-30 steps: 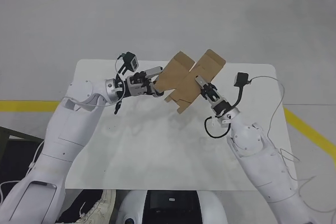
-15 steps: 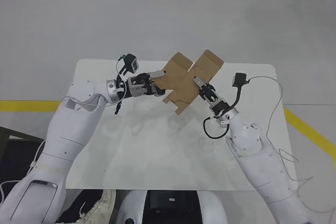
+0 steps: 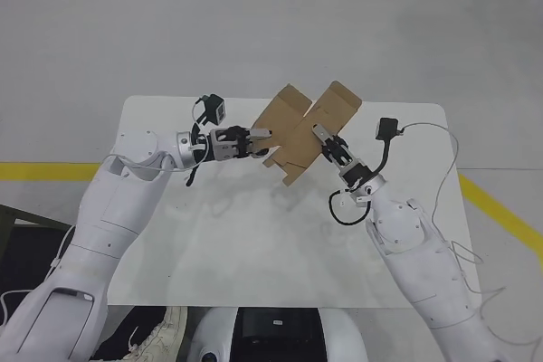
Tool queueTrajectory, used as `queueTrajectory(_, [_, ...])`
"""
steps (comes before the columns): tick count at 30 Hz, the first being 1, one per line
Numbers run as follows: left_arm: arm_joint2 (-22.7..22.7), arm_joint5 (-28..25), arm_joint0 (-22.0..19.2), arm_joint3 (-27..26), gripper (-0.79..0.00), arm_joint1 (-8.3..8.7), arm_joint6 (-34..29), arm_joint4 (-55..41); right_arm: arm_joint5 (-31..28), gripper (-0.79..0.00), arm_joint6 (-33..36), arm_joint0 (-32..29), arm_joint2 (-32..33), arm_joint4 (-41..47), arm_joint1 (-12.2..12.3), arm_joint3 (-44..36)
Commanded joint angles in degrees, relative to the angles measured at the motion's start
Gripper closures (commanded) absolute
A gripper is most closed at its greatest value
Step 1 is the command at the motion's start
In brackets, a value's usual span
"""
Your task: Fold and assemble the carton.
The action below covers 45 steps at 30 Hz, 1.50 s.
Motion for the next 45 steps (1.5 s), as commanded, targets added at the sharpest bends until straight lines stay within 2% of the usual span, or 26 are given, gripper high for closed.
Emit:
queueTrajectory(1, [-0.05, 0.01, -0.04, 0.24, -0.237, -0.02, -0.04, 0.01, 0.07, 0.0, -0.03, -0.04, 0.14, -0.29, -0.06, -0.04])
queueTrajectory(3, [-0.19, 0.0, -0.07, 0.36, -0.166, -0.02, -0.07, 0.02, 0.07, 0.0, -0.18, -0.11, 0.3, -0.6, -0.12, -0.14])
queueTrajectory(6, [-0.44, 0.01, -0.03, 0.29, 0.0, 0.01, -0.11, -0.01, 0.12, 0.0, -0.41, -0.23, 0.53, -0.98, -0.22, -0.24])
queueTrajectory(13, [-0.72, 0.04, 0.16, -0.06, 0.0, 0.02, -0.14, 0.2, 0.2, 0.0, -0.21, -0.37, 0.87, -1.39, -0.45, -0.37])
queueTrajectory(14, [-0.75, 0.02, 0.18, -0.11, 0.0, 0.01, -0.13, 0.19, 0.27, -0.311, -0.07, -0.38, 0.9, -1.41, -0.48, -0.34])
queueTrajectory(15, [-0.81, -0.03, 0.21, -0.15, 0.0, 0.01, -0.16, 0.16, 0.34, -0.785, -0.03, -0.39, 1.0, -1.27, -0.52, -0.23])
queueTrajectory(22, [-2.32, -1.52, 0.7, -1.68, 0.0, 0.4, -1.75, -0.02, 0.88, -0.785, -0.15, 0.42, 4.58, -2.64, -0.18, 1.92])
queueTrajectory(30, [-4.7, -3.19, 1.91, -4.15, 0.0, 1.27, -5.09, 0.54, -0.18, -0.785, 4.6, 0.38, 10.44, -2.33, 0.88, 2.38])
queueTrajectory(32, [-4.97, -3.83, 2.0, -4.62, 0.0, 1.48, -6.99, 0.95, -1.82, -0.785, 9.11, 0.39, 10.88, 3.88, 0.89, 2.45])
queueTrajectory(34, [-5.2, -4.31, 2.09, -4.79, 0.0, 1.65, -8.21, 1.27, -2.94, -0.785, 17.58, 1.07, 11.15, 13.07, 0.94, 3.33])
queueTrajectory(37, [-5.25, -4.52, 2.18, -4.81, 0.0, 1.84, -10.32, 1.5, -3.9, -0.785, 26.99, 2.22, 11.75, 20.95, 1.16, 4.38])
queueTrajectory(45, [-4.09, -8.67, 1.84, -3.31, 0.0, 2.23, -19.42, 2.74, -4.2, -0.785, 44.98, 4.33, 11.8, 33.17, 1.59, 6.96])
